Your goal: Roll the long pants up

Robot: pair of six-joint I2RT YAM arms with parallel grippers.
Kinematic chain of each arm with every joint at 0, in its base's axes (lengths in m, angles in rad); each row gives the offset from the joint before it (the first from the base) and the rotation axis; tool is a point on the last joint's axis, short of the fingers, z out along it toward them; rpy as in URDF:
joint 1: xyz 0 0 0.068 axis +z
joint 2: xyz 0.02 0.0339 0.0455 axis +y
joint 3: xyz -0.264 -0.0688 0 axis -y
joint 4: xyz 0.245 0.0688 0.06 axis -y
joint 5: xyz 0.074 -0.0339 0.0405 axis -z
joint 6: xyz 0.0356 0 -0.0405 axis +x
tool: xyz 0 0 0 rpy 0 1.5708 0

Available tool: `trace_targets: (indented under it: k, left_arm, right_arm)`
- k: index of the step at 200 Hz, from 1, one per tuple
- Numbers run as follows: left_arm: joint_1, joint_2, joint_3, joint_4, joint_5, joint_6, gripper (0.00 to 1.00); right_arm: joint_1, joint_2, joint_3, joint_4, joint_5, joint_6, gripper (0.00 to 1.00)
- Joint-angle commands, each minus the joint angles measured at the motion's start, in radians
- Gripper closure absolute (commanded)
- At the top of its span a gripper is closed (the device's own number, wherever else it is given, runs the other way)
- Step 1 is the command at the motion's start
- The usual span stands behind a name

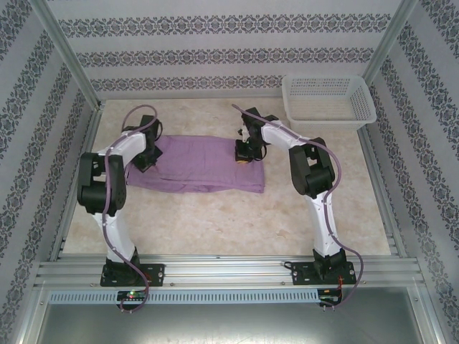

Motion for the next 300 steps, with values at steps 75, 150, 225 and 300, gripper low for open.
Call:
trace_targets:
  k: [75, 150, 225, 300]
  left_arm:
    - [0.045, -0.134, -0.011, -0.043, -0.025, -0.002, 1.00]
    - [-0.119, 0.109, 0.153, 0.111, 0.075, -0.032, 1.00]
    - [-0.143, 0.566, 0.743, -0.061, 0.096, 0.061, 1.00]
    - [-0.188, 0.751, 1.050, 0.176, 0.504, 0.096, 1.00]
  right_arm:
    - [-0.030, -0.118, -0.080, -0.045, 0.097, -0.011, 1.00]
    - [-0.020, -0.092, -0.062, -0.052, 0.114, -0.049, 1.00]
    - [0.184, -0.238, -0.443, 0.077, 0.083, 0.013, 1.00]
    - [0.406, -0.131, -0.144, 0.002, -0.095, 0.012, 1.00]
